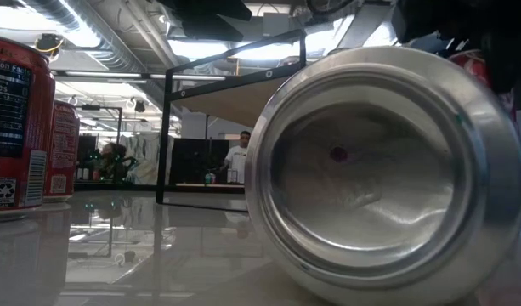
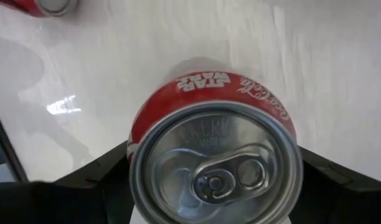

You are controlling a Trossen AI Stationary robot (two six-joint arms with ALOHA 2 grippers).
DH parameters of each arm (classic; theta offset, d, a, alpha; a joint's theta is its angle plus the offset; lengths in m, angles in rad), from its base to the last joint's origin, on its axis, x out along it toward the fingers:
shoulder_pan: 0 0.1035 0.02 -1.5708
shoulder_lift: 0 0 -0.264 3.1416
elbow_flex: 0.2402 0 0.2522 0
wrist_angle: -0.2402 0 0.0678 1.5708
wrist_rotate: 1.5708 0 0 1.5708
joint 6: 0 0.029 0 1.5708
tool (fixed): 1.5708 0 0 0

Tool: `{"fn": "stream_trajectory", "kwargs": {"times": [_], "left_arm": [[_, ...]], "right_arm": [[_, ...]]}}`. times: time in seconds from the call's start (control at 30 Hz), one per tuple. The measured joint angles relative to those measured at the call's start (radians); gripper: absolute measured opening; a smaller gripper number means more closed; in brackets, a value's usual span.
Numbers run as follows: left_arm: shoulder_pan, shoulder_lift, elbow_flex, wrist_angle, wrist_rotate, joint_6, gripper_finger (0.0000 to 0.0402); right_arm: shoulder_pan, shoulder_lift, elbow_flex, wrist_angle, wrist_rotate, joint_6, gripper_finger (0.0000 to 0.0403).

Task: Place canned beverage on shelf
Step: Put the right red-white soda can on the shelf

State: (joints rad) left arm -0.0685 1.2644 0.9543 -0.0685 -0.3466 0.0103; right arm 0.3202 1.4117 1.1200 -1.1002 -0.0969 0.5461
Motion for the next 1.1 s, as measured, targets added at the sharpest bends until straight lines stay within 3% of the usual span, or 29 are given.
{"fn": "stream_trajectory", "kwargs": {"times": [0.17, 0.43, 0.67, 1.1], "left_arm": [[0.000, 0.000, 0.000, 0.000, 0.000, 0.000, 0.0384], [0.000, 0.000, 0.000, 0.001, 0.000, 0.000, 0.0384], [0.000, 0.000, 0.000, 0.001, 0.000, 0.000, 0.0384], [0.000, 0.000, 0.000, 0.001, 0.000, 0.001, 0.0384]], "right_arm": [[0.000, 0.000, 0.045, -0.015, -0.022, 0.002, 0.0295], [0.000, -0.001, 0.225, -0.120, -0.027, 0.003, 0.0298], [-0.005, -0.002, 0.399, -0.187, 0.054, 0.003, 0.0299], [-0.211, -0.002, 0.533, -0.193, 0.063, -0.078, 0.0300]]}}
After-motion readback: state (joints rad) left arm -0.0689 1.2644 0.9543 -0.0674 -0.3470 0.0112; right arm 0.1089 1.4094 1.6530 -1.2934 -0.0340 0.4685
